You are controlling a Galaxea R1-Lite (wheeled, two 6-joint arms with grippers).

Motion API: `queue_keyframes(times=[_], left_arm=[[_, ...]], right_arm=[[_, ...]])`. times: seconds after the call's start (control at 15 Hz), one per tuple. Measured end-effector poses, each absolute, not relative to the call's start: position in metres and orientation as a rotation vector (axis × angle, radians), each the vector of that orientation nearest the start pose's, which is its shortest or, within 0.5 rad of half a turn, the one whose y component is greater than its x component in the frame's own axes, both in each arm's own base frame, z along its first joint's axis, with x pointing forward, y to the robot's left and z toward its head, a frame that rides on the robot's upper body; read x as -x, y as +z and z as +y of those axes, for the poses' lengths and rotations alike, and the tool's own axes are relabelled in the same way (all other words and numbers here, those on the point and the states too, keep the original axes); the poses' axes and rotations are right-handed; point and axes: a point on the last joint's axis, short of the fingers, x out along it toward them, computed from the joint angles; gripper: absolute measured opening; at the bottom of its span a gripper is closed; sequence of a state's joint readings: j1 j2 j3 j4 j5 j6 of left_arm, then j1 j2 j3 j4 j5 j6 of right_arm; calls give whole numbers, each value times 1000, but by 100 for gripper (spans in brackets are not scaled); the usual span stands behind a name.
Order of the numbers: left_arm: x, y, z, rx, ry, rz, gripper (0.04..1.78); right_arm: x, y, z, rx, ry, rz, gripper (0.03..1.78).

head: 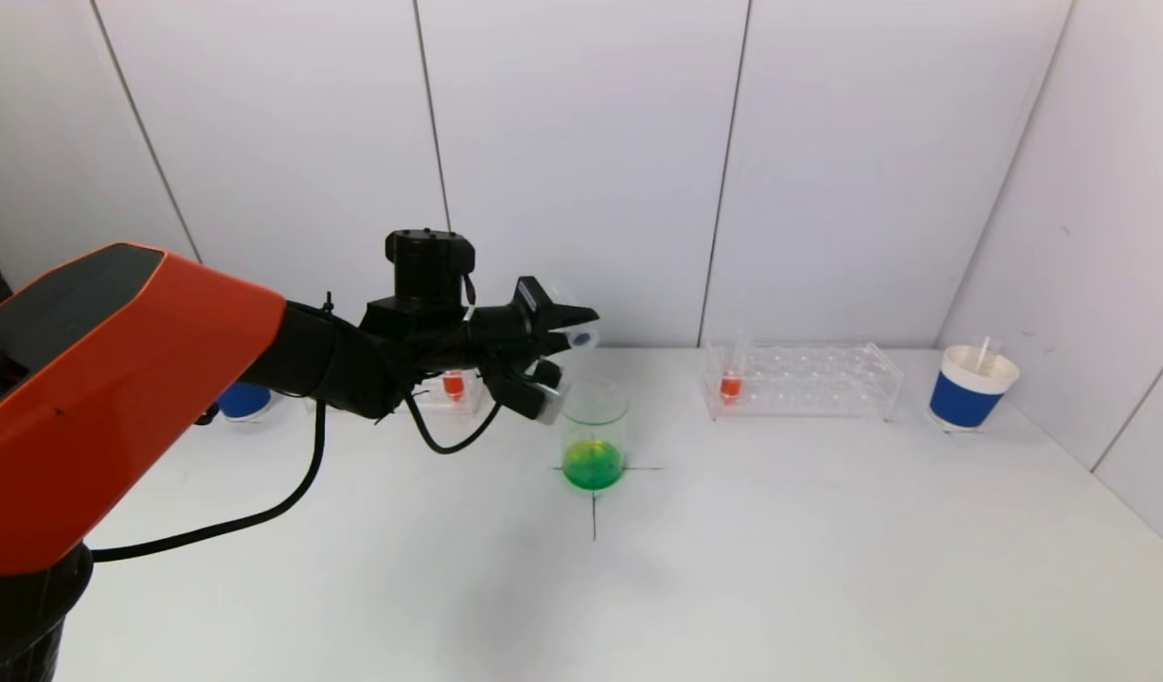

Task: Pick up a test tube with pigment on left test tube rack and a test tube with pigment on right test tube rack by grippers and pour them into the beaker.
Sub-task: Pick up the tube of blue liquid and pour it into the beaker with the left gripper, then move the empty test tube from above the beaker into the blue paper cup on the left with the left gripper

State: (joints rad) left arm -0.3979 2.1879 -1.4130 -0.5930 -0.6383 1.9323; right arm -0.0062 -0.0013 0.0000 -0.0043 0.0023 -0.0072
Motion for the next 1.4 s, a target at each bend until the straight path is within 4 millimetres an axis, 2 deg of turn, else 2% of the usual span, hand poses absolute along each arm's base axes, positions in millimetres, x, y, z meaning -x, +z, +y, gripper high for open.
queue_keyframes(times=[0.67, 0.87, 1.13, 1.4], left_arm=[[-404, 159, -190, -1717, -862, -872, 44], [-404, 158, -189, -1674, -874, -833, 44], [-403, 168, -187, -1532, -854, -712, 44], [-404, 180, -180, -1511, -782, -653, 44]], right_arm=[[23, 76, 0, 7, -4, -6, 176], [23, 76, 0, 7, -4, -5, 176], [23, 76, 0, 7, -4, -6, 176], [23, 76, 0, 7, -4, -5, 176]])
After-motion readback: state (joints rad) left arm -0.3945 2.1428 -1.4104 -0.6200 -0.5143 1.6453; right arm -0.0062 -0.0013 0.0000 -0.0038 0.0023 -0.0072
